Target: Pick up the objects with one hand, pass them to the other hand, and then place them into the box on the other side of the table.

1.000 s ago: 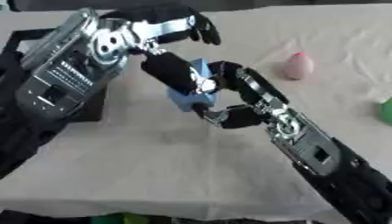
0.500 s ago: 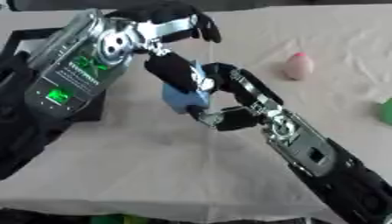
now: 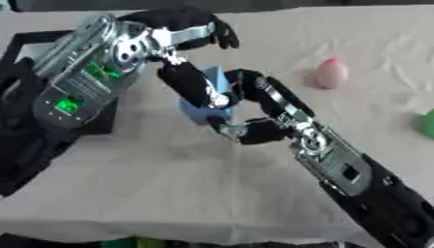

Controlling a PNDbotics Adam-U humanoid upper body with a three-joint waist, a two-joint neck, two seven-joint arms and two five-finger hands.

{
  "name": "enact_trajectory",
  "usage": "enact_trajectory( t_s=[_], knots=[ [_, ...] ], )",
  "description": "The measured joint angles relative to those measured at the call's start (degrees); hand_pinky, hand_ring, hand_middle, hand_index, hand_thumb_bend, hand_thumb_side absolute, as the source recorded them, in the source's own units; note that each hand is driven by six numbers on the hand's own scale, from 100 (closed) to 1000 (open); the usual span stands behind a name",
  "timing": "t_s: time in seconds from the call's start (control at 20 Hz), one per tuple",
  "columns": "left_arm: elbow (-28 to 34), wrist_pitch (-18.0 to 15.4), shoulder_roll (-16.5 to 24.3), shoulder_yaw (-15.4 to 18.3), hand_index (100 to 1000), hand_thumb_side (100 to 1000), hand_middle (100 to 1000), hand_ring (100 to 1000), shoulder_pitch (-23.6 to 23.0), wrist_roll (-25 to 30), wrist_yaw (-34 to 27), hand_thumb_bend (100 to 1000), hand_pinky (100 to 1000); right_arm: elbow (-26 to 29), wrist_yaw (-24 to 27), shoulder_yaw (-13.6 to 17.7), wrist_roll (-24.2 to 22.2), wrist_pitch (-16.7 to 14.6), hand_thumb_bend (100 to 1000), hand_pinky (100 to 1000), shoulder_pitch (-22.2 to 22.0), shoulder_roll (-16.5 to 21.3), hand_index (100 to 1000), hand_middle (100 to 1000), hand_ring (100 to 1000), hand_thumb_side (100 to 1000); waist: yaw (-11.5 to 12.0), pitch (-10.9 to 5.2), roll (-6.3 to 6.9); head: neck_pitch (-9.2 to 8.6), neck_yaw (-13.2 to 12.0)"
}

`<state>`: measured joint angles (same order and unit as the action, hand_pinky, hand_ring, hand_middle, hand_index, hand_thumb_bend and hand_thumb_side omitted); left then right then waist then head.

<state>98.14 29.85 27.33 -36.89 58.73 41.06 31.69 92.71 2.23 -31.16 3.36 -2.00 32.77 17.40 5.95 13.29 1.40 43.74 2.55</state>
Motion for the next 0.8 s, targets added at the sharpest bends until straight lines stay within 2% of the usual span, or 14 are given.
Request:
enact_trajectory(
  t_s=[0.6,0.8],
  knots=[
    [-1.57,-1.29,0.0,0.05,876,328,811,927,-0.22,1.3,1.45,461,941,-0.03,-2.1,-0.04,1.52,-0.66,100,622,-0.07,0.03,586,544,616,100,0.0,0.0,0.01,0.0,-0.13],
    [-1.88,-1.4,0.0,0.07,873,332,809,932,-0.28,1.41,1.56,446,939,-0.03,-3.24,-0.04,2.35,-1.09,100,622,-0.15,0.03,585,544,616,100,0.0,0.0,0.08,0.0,-0.29]
  ],
)
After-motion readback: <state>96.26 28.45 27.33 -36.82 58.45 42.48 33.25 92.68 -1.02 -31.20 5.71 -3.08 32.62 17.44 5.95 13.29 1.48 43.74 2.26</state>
